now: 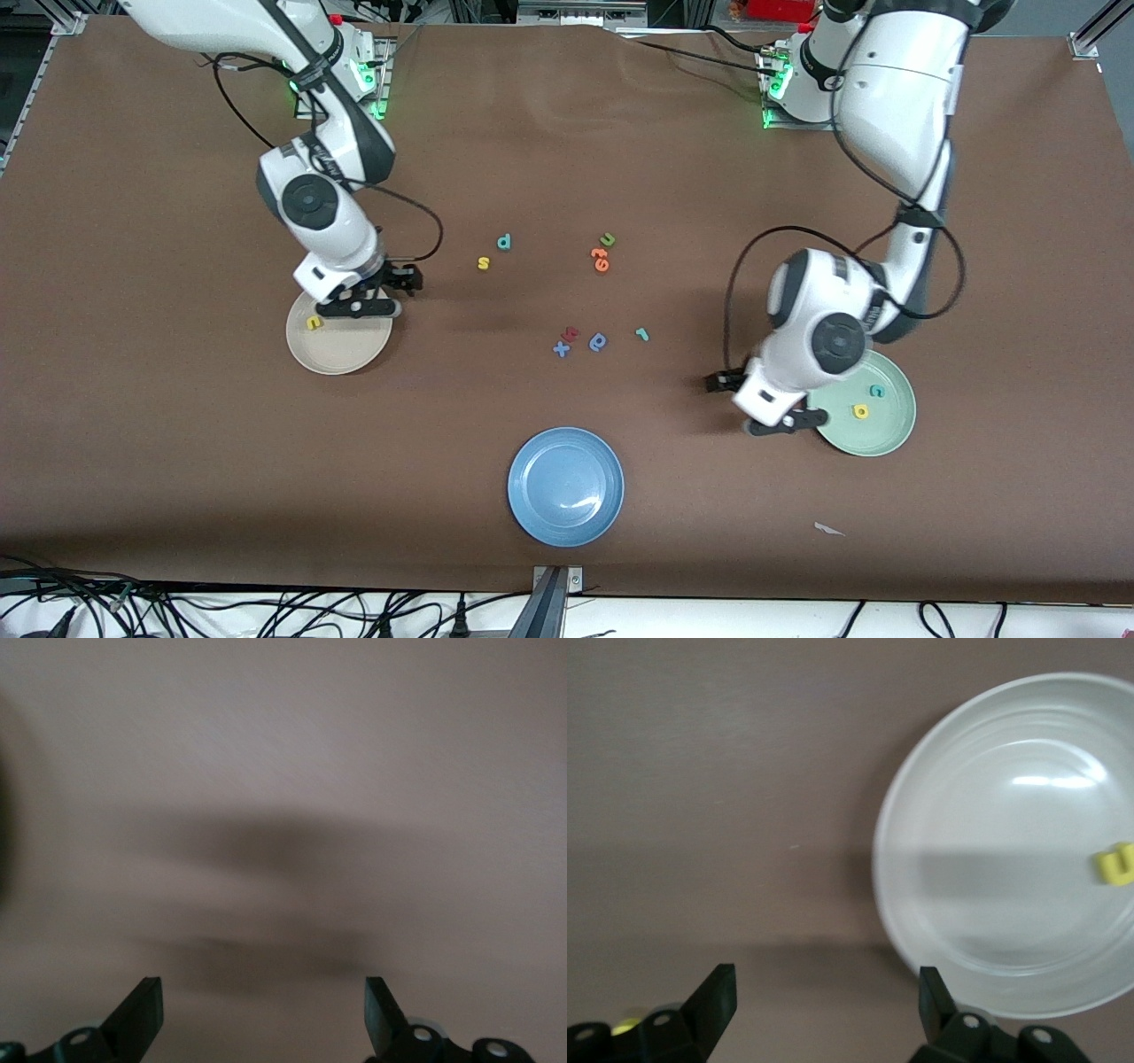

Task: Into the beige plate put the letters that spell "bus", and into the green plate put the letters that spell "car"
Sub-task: 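Place the u on the white plate while the left gripper drops c on green, then grasp the yellow s with the right gripper while the left gripper grasps a cyan letter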

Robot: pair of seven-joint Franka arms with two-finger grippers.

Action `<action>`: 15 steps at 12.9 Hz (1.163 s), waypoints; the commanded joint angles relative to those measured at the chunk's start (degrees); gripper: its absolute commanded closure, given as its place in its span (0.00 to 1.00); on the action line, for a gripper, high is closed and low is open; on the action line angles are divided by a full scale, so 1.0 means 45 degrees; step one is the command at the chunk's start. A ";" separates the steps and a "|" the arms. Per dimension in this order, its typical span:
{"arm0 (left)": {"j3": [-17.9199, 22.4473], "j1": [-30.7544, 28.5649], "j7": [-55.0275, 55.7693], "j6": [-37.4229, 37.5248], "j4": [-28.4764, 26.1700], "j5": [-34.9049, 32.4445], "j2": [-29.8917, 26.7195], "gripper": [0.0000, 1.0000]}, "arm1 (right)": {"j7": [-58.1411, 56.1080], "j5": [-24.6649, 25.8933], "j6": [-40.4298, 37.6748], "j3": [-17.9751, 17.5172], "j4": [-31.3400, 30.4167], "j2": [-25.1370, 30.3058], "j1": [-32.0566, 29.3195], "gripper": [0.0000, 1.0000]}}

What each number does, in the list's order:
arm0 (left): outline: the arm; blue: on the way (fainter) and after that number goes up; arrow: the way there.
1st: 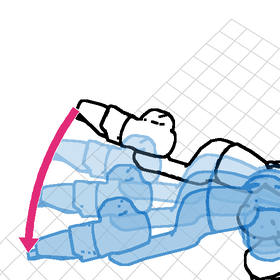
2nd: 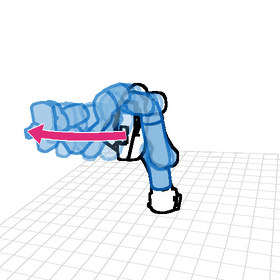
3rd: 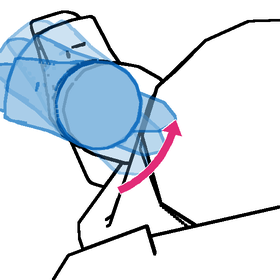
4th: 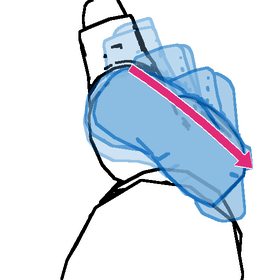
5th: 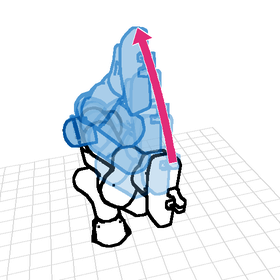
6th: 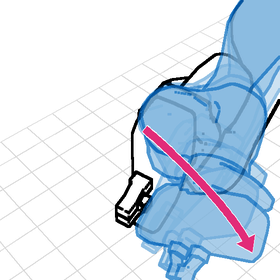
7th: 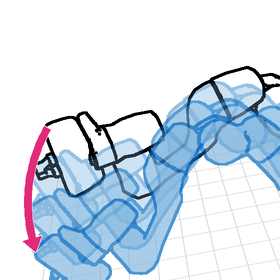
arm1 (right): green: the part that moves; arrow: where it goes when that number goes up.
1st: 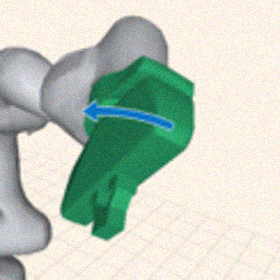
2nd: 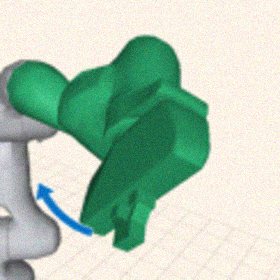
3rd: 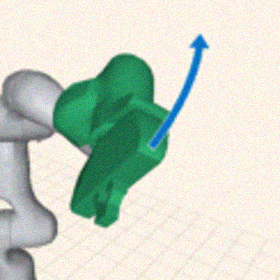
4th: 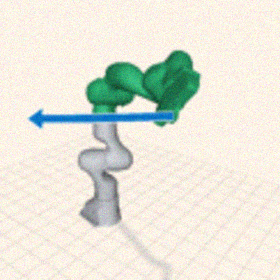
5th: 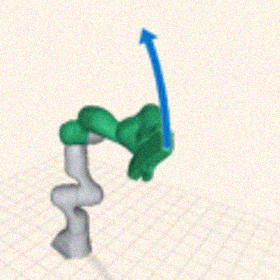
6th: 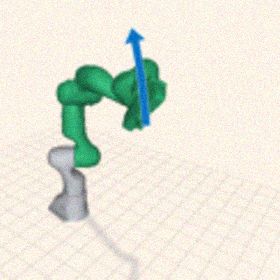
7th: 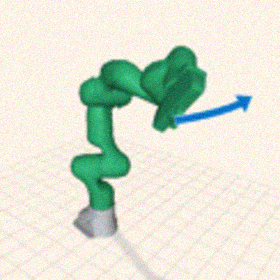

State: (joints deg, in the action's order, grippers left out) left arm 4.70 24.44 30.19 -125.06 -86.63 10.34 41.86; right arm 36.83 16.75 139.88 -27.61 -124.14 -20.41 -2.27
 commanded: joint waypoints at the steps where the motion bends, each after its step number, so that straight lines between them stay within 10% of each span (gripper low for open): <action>1: -0.0438 0.0699 0.2752 -0.0683 -0.0650 0.0416 -0.0142 0.00 | 0.1732 -0.0285 0.0439 -0.0095 -0.0166 -0.0033 0.0793 0.06; 8: -0.0498 0.1970 0.5536 -0.2093 -0.1784 0.0397 -0.0142 0.04 | 0.4061 -0.0266 0.2138 -0.0095 -0.0147 -0.1166 0.2631 0.02; 15: -0.0498 0.2401 0.6045 -0.2620 -0.2234 0.0338 -0.0064 0.36 | 0.4512 0.0279 0.2588 -0.0017 -0.0361 -0.1596 0.2925 0.02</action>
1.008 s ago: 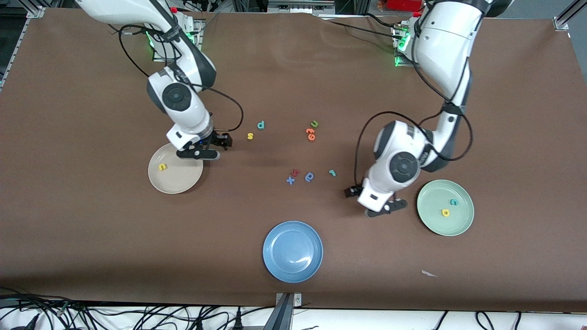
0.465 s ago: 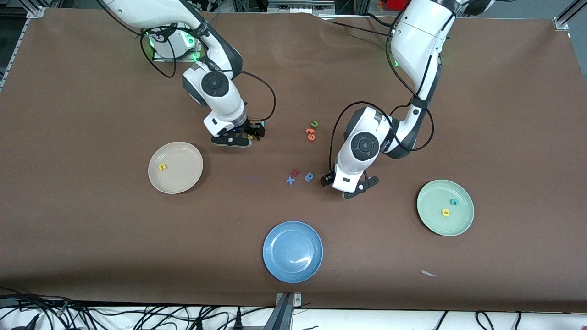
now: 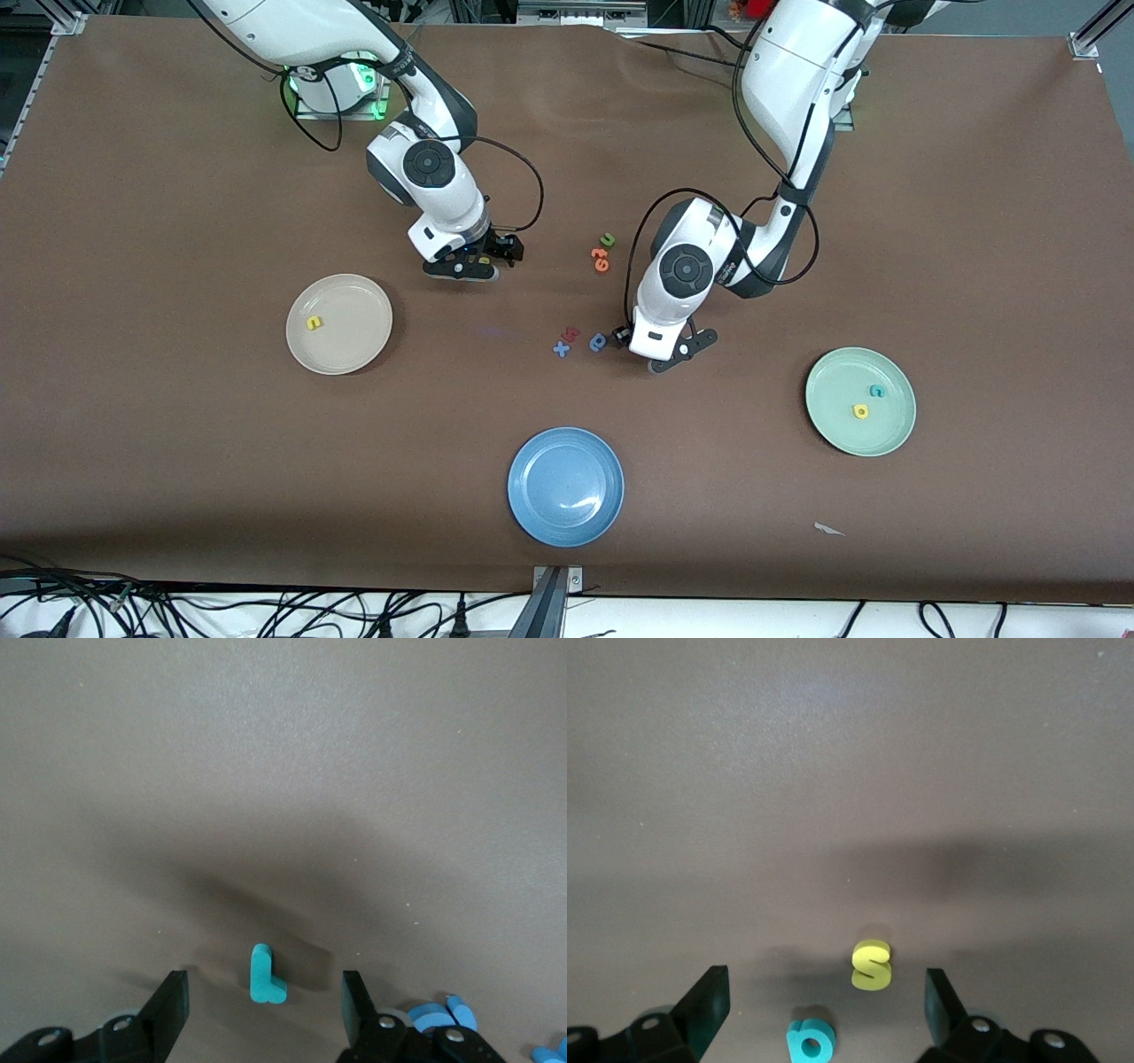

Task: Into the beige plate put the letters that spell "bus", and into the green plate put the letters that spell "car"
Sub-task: 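Grasp the yellow s with the right gripper while the left gripper grasps a cyan letter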

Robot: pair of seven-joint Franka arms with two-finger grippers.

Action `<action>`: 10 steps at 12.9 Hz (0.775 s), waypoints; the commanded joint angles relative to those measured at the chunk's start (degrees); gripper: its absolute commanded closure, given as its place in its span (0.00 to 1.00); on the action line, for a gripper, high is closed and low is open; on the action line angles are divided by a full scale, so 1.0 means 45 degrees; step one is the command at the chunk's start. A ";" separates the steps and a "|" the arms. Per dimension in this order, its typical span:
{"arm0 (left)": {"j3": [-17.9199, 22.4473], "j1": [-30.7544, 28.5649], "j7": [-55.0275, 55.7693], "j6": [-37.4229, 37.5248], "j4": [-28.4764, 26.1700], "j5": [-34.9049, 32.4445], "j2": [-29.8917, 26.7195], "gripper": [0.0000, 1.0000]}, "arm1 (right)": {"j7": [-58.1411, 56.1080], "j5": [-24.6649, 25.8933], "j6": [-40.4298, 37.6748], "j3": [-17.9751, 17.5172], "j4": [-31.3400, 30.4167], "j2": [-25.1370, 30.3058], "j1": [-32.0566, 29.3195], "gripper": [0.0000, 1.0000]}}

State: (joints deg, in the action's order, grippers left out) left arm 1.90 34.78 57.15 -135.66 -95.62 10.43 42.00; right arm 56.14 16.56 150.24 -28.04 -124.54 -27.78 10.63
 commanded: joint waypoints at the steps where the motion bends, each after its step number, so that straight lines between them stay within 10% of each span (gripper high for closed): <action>1: 0.0125 0.0084 0.0055 -0.0262 -0.0215 0.0318 -0.0076 0.44 | 0.0221 0.0634 0.0306 0.0117 -0.0466 0.0020 0.0041 0.02; 10: 0.0144 0.0005 0.0016 -0.0262 -0.0137 0.0299 -0.0076 0.87 | 0.0221 0.1359 0.0794 0.0332 -0.0995 -0.0116 0.0041 0.08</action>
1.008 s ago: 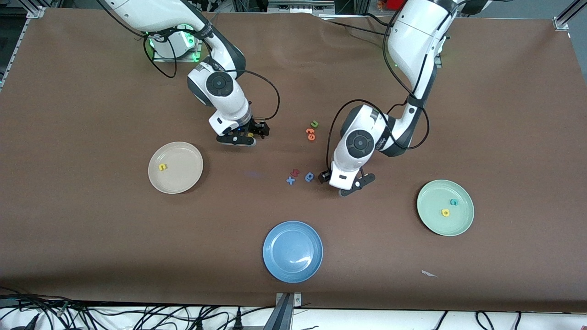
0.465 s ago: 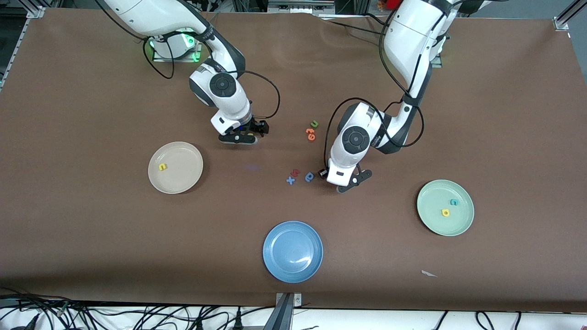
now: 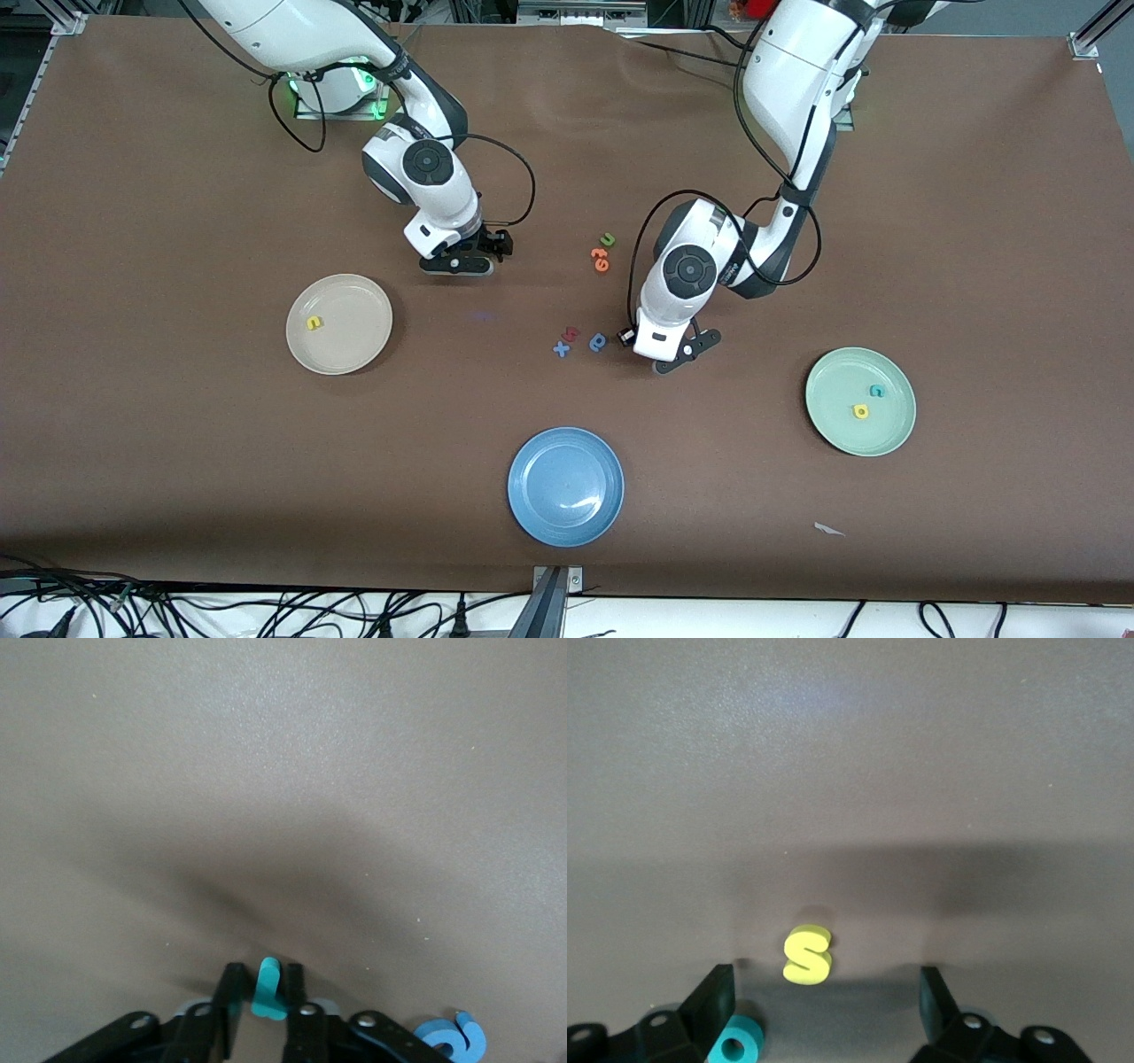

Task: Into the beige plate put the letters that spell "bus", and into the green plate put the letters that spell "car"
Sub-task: 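Grasp the yellow s with the right gripper while the left gripper grasps a cyan letter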

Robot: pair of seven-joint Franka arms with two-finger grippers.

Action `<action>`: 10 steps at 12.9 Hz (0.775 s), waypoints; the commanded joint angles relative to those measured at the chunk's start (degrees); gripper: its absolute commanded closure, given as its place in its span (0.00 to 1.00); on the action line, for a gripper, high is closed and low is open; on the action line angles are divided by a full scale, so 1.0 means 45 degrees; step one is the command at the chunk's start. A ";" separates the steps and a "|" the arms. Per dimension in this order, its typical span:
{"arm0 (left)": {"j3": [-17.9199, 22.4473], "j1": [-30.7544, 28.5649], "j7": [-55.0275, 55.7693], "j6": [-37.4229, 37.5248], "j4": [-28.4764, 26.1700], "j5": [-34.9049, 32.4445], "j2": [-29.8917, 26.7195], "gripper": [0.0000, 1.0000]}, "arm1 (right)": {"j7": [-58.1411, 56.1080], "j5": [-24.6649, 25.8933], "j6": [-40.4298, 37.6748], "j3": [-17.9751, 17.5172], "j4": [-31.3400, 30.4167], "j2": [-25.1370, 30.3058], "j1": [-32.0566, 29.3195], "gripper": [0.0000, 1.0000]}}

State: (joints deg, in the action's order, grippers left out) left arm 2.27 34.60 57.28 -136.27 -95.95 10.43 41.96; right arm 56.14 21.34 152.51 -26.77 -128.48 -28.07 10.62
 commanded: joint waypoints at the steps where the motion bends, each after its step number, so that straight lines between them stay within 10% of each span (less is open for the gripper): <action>1: 0.0063 0.0047 -0.0014 -0.0128 -0.0045 0.0299 -0.0068 0.92 | 0.0220 0.0355 0.0424 0.0052 -0.0120 -0.0071 0.0061 0.08; 10: 0.0434 -0.2545 -0.3830 0.3285 0.2160 -0.0326 -0.0301 1.00 | 0.0240 0.1040 0.0542 0.0188 -0.0120 -0.0286 0.0061 0.30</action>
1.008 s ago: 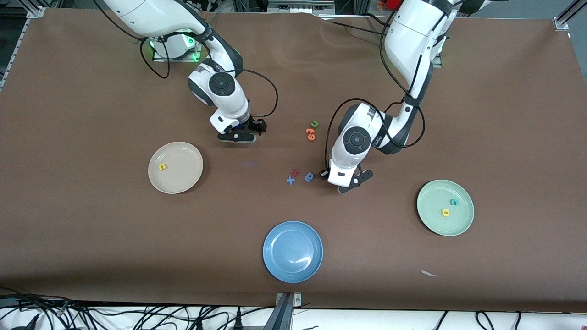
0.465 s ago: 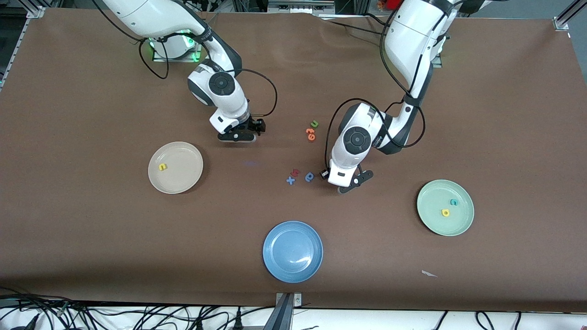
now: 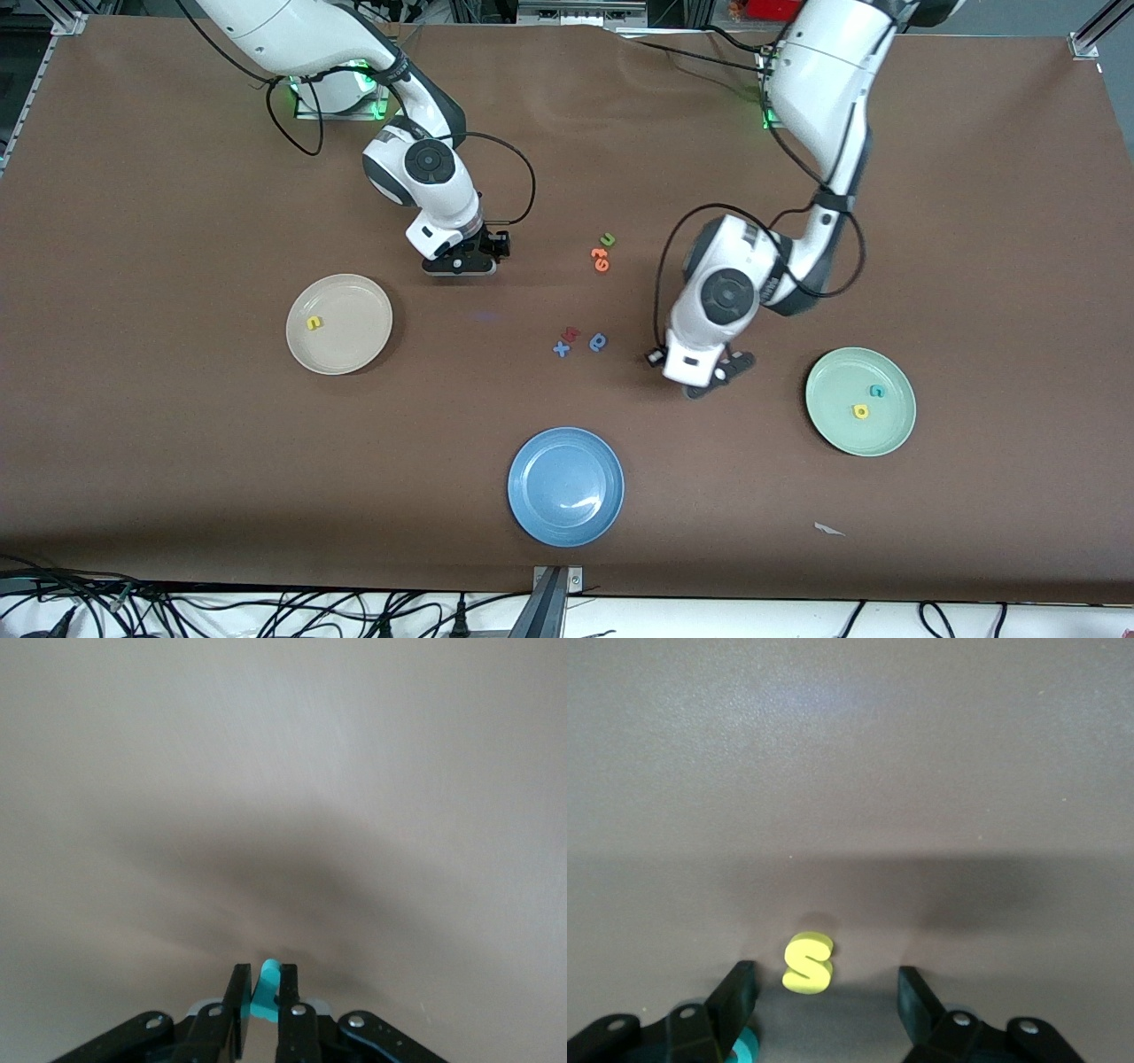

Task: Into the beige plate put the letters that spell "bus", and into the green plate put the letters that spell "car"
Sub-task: 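Release the cyan letter onto the green plate with the left gripper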

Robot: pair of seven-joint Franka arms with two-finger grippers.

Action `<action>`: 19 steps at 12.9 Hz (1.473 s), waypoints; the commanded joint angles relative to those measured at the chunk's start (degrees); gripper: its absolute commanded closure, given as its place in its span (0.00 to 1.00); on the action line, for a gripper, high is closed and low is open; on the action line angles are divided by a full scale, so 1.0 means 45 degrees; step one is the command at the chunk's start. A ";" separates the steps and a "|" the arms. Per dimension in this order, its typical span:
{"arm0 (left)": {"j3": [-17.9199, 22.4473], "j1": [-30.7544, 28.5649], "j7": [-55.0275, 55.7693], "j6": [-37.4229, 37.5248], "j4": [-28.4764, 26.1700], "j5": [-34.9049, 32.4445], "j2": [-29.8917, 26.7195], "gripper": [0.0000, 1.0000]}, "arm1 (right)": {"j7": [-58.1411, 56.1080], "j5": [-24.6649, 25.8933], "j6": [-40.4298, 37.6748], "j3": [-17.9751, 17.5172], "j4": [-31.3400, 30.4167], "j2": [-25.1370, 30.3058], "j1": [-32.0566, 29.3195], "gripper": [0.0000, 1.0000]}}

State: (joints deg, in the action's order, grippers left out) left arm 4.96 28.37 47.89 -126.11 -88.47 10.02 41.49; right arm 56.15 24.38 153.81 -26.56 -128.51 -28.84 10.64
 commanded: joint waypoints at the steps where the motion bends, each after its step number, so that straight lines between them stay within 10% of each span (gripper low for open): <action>1: -0.0145 -0.1709 -0.2858 0.1438 0.0538 -0.0234 -0.0352 1.00 | 0.0237 0.0382 0.0253 0.0142 -0.0114 -0.0115 0.0058 0.33; 6: 0.0012 -0.3898 -0.8095 0.2516 0.0538 -0.1574 -0.0666 1.00 | 0.0217 0.0480 0.0253 0.0161 -0.0114 -0.0115 0.0058 0.38; 9: 0.0012 -0.4097 -1.0089 0.2497 0.0538 -0.3258 -0.0394 0.83 | 0.0218 0.0850 0.0369 0.0278 -0.0075 -0.0213 0.0058 0.42; 11: 0.0012 -0.4175 -1.1456 0.2497 0.0577 -0.3457 -0.0393 0.00 | 0.0217 0.0890 0.0429 0.0336 -0.0075 -0.0233 0.0058 0.53; 19: -0.0008 -0.4233 -1.0155 0.2555 0.1398 -0.3262 -0.0841 0.00 | 0.0217 0.1007 0.0409 0.0337 -0.0075 -0.0174 0.0058 0.74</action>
State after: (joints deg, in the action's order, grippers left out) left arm 5.13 9.55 0.57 -115.67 -82.10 -3.75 38.98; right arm 56.16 27.25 154.73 -25.88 -128.51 -28.88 10.66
